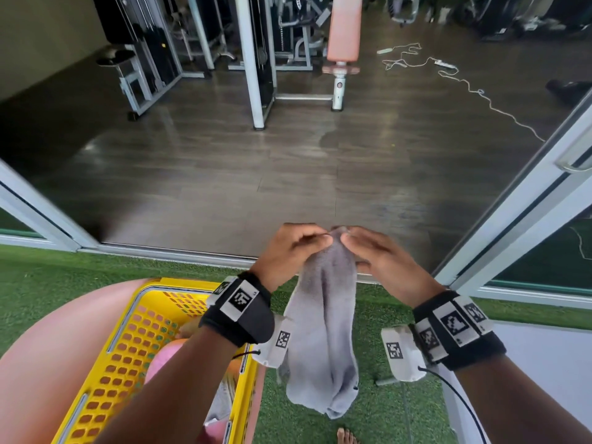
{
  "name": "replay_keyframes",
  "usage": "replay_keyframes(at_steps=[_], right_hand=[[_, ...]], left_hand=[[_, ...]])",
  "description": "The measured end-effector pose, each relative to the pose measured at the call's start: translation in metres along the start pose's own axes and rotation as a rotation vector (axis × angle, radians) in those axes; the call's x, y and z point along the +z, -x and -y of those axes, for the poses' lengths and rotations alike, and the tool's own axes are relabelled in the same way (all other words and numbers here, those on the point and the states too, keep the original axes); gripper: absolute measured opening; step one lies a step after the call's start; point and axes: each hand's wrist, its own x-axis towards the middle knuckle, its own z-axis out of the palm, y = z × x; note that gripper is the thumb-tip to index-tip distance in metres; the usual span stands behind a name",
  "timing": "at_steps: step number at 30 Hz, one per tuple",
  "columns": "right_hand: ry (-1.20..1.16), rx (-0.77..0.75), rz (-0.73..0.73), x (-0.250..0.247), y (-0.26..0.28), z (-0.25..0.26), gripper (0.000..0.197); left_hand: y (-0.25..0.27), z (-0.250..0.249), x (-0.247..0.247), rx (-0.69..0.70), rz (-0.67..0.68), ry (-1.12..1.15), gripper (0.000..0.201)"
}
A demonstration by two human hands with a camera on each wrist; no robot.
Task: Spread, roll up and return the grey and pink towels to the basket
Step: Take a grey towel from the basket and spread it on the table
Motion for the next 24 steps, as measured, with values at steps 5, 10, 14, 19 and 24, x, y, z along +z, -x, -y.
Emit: replay_keyframes(at_steps=[5,10,14,19,24], right_hand=[[0.127,-0.141,-0.187,-0.010,-0.006,0.019,0.018],[-0.259,-0.154,-0.552,-0.038,-0.026,0.047,0.024],[0.438,0.018,-0.005,-0.011,-0.002,0.039,0.035],[0.211,-0.079,-0.045,-0.026,0.001,0.036,0.037],[-0.140,-0.071,-0.341,-0.043,-0.007,0.045,0.045]], left_hand=[[0.000,-0.001,0.011,-0.056,0.063,0.050,0.021],[0.015,0.007,0.016,-0.072,0.105,0.136,0.024],[0.006,0.002,0.010,-0.060,-0.051,0.110,0.028],[0.011,-0.010,0.017,-0.081,0.061,0.154,0.033],[0.012,-0.006,0.019,-0.059,-0.068,0.128,0.039]])
